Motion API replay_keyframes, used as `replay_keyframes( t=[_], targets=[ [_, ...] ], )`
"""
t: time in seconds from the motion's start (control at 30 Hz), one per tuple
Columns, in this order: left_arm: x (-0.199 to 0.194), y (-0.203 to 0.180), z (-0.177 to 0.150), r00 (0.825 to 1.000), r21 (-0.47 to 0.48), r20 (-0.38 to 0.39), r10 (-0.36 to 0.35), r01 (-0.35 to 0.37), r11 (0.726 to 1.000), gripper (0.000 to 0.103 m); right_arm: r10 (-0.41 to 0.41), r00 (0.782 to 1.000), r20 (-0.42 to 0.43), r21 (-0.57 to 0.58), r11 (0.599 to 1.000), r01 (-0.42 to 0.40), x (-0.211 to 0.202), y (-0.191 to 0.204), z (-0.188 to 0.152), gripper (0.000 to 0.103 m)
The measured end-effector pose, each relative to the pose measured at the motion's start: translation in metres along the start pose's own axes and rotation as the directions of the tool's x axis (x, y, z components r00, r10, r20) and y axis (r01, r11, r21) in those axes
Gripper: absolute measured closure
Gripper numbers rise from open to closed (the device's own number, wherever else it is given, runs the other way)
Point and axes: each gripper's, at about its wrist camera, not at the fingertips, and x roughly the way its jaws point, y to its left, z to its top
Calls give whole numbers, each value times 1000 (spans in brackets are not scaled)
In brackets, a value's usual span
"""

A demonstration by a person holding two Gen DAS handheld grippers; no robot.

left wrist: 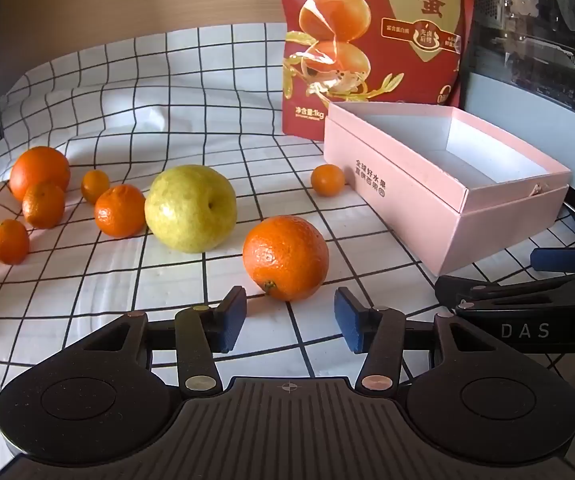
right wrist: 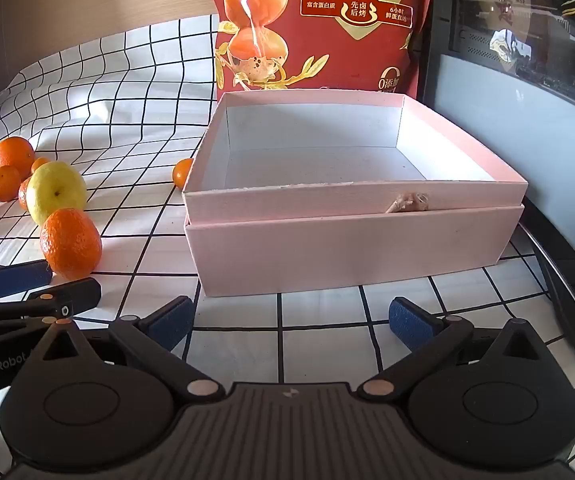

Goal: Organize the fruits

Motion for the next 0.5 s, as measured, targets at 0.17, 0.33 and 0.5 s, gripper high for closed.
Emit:
replay_keyframes(
  t=[0.17, 0.33, 0.5],
  targets=[
    [0, 0, 0, 1000, 0, 0, 0, 0, 1000, 49, 0, 1000, 0, 0, 1000, 0, 0, 0, 0, 0],
    [0, -1, 0, 1000, 1, 0, 1, -1, 1000, 48, 0, 1000, 0, 0, 1000, 0, 0, 0, 0, 0],
    [0, 0, 0, 1000, -1, 0, -1, 1, 1000, 48, 0, 1000, 0, 0, 1000, 0, 0, 0, 1, 0]
  ],
)
